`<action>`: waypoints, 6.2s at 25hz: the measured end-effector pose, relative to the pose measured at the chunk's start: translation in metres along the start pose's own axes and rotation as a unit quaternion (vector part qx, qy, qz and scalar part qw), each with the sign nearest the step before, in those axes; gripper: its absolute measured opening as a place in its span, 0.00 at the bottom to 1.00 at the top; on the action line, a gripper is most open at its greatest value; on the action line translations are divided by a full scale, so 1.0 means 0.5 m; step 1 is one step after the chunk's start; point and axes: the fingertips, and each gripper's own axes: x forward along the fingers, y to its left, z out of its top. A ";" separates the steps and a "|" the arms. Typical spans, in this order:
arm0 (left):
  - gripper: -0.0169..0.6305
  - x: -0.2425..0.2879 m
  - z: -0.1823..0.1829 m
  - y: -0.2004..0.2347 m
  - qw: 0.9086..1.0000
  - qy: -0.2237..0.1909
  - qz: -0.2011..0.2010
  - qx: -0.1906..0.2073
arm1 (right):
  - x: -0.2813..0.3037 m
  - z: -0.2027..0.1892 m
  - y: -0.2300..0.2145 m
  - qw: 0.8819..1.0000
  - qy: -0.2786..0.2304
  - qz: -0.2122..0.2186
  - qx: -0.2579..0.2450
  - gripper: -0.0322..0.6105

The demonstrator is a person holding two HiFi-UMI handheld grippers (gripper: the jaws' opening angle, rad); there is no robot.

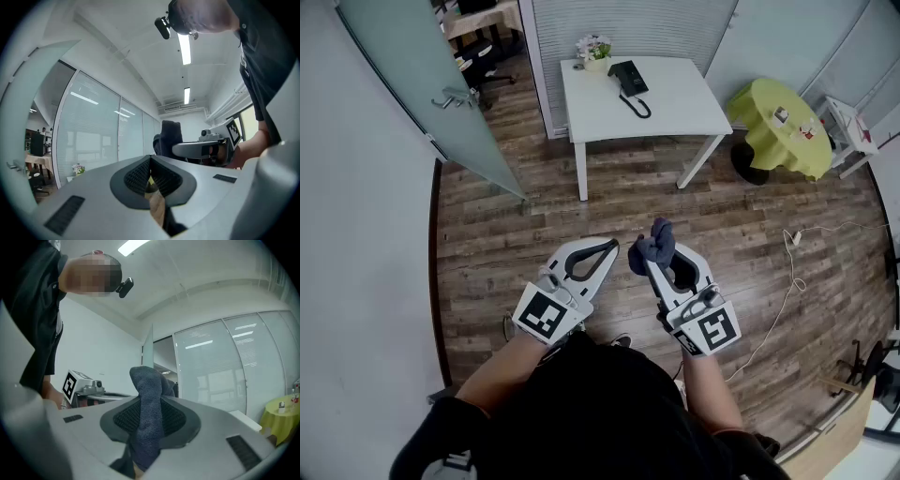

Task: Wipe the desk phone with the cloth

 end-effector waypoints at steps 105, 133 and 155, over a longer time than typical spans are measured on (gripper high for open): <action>0.04 0.811 -0.163 0.880 0.997 0.049 0.053 -0.027 | 0.745 -0.212 -0.935 0.995 0.073 0.049 0.043 0.23; 0.04 1.095 -0.314 1.140 0.948 0.101 0.293 -0.070 | 1.034 -0.416 -1.308 0.948 0.168 0.260 -0.080 0.23; 0.04 1.078 -0.590 1.373 0.917 0.161 0.346 -0.118 | 1.275 -0.775 -1.310 0.834 0.285 0.327 -0.342 0.23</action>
